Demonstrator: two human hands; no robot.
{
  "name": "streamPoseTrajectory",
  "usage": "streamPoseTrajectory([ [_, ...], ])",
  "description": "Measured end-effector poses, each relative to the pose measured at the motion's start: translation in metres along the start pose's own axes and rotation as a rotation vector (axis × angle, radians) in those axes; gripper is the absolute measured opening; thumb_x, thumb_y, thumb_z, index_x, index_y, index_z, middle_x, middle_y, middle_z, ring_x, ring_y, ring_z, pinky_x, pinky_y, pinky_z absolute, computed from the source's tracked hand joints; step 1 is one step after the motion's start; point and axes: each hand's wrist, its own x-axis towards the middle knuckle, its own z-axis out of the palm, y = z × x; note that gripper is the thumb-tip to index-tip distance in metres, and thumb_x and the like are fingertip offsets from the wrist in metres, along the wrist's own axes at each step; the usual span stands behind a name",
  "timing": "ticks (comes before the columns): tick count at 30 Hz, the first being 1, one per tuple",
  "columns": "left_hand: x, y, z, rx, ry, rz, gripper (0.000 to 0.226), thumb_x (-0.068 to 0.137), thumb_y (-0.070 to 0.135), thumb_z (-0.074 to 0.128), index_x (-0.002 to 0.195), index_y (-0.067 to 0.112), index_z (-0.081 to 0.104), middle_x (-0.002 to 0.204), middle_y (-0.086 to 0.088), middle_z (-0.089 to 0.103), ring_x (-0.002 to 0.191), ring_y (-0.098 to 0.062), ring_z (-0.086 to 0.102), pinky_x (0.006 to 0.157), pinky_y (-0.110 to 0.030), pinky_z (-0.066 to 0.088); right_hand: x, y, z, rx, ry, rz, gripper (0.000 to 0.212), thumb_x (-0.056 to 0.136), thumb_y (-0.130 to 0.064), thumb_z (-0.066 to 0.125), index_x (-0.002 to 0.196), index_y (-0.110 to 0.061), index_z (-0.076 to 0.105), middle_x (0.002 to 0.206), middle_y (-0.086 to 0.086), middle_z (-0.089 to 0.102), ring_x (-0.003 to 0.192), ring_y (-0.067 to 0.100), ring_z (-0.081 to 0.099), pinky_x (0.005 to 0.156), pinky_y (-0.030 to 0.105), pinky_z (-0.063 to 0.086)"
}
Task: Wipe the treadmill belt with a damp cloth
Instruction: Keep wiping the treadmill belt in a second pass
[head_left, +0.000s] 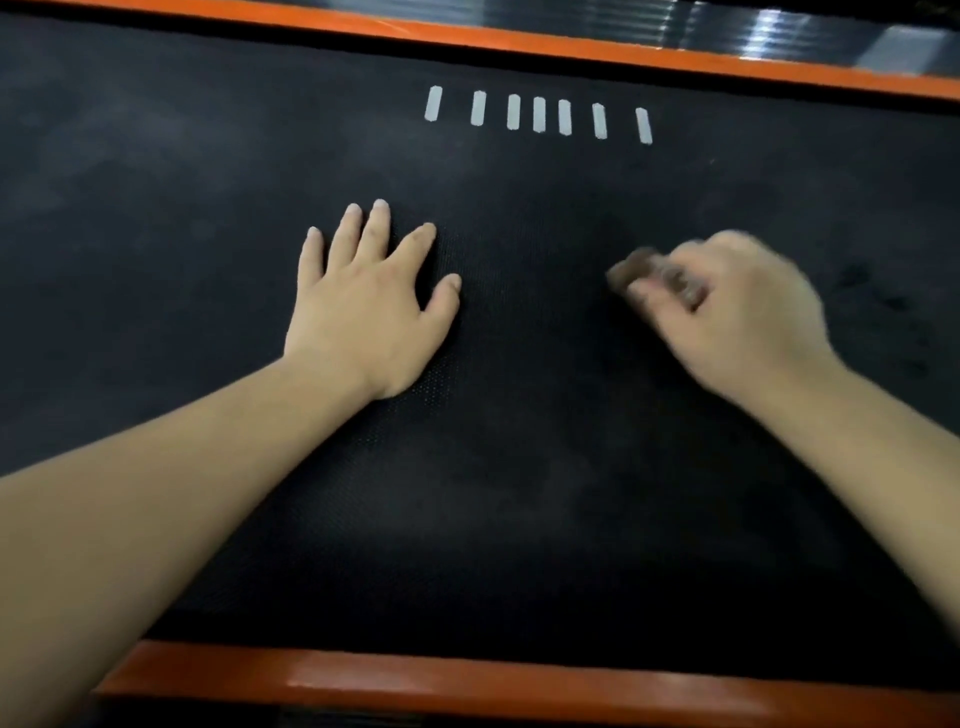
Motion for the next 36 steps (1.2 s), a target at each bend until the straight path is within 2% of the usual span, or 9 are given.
streamPoseTrajectory([
  [3,0.0,0.0,0.0,-0.017,0.009,0.006,0.064,0.102,0.061,0.024,0.159,0.032,0.027,0.17,-0.01,0.011,0.157,-0.027,0.0,0.126,-0.05,-0.002,-0.021,-0.017,-0.001,-0.098,0.075,0.109,0.031,0.094,-0.045,0.056,0.085,-0.016,0.058,0.08,0.0,0.041,0.075,0.035,0.055,0.058,0.032,0.033],
  [7,0.0,0.001,0.001,-0.037,0.035,0.02,0.062,0.103,0.06,0.025,0.158,0.03,0.03,0.169,-0.012,0.013,0.157,-0.028,0.001,0.125,-0.051,-0.003,-0.082,-0.062,-0.005,0.05,-0.064,-0.287,0.035,0.093,-0.049,0.054,0.084,-0.017,0.062,0.079,0.001,0.047,0.067,0.024,0.051,0.05,0.029,0.04],
  [12,-0.004,0.002,0.0,-0.062,0.042,0.027,0.057,0.105,0.054,0.029,0.154,0.025,0.037,0.167,-0.016,0.02,0.156,-0.032,0.008,0.125,-0.053,0.001,-0.046,-0.051,-0.003,-0.08,0.052,0.063,0.028,0.093,-0.046,0.056,0.083,-0.02,0.055,0.081,0.004,0.047,0.073,0.035,0.056,0.055,0.034,0.04],
  [15,-0.008,0.005,-0.004,-0.135,0.09,0.088,0.053,0.102,0.046,0.035,0.145,0.018,0.049,0.16,-0.017,0.035,0.153,-0.035,0.022,0.125,-0.053,0.011,-0.092,-0.088,-0.006,0.06,-0.096,-0.286,0.027,0.091,-0.047,0.055,0.084,-0.021,0.055,0.079,-0.002,0.043,0.065,0.02,0.047,0.05,0.029,0.037],
  [17,-0.012,0.013,-0.008,-0.199,0.097,0.114,0.054,0.099,0.044,0.038,0.144,0.017,0.051,0.158,-0.014,0.041,0.151,-0.032,0.027,0.125,-0.052,0.016,-0.095,-0.063,-0.015,0.085,-0.149,-0.363,0.035,0.091,-0.054,0.049,0.087,-0.021,0.061,0.079,-0.003,0.046,0.065,0.019,0.05,0.05,0.031,0.044],
  [21,-0.016,0.055,-0.004,-0.251,0.003,0.126,0.049,0.105,0.044,0.04,0.148,0.023,0.047,0.161,-0.009,0.036,0.154,-0.029,0.019,0.124,-0.059,0.006,-0.059,0.005,-0.023,-0.086,0.013,0.059,0.035,0.092,-0.054,0.05,0.083,-0.02,0.054,0.079,-0.001,0.046,0.074,0.033,0.056,0.057,0.032,0.036],
  [26,-0.006,0.088,0.012,-0.154,-0.033,-0.01,0.053,0.103,0.05,0.031,0.153,0.032,0.036,0.17,-0.007,0.014,0.157,-0.028,-0.001,0.119,-0.065,-0.011,-0.099,-0.024,-0.017,0.02,-0.072,-0.295,0.03,0.093,-0.048,0.051,0.085,-0.019,0.058,0.079,-0.001,0.047,0.063,0.019,0.048,0.048,0.027,0.037],
  [31,-0.01,0.089,0.018,-0.069,-0.015,0.013,0.057,0.103,0.052,0.028,0.155,0.031,0.03,0.17,-0.009,0.01,0.157,-0.029,-0.002,0.121,-0.065,-0.007,-0.04,0.041,-0.016,-0.072,0.069,0.108,0.036,0.092,-0.054,0.052,0.089,-0.019,0.057,0.084,0.002,0.045,0.081,0.035,0.058,0.061,0.033,0.037],
  [36,-0.011,0.092,0.019,-0.042,0.003,0.006,0.055,0.103,0.051,0.028,0.153,0.028,0.031,0.17,-0.011,0.012,0.157,-0.031,0.0,0.121,-0.065,-0.004,-0.062,0.015,-0.01,0.092,-0.049,-0.281,0.038,0.091,-0.056,0.051,0.081,-0.02,0.054,0.08,-0.001,0.043,0.068,0.023,0.051,0.053,0.029,0.038],
])
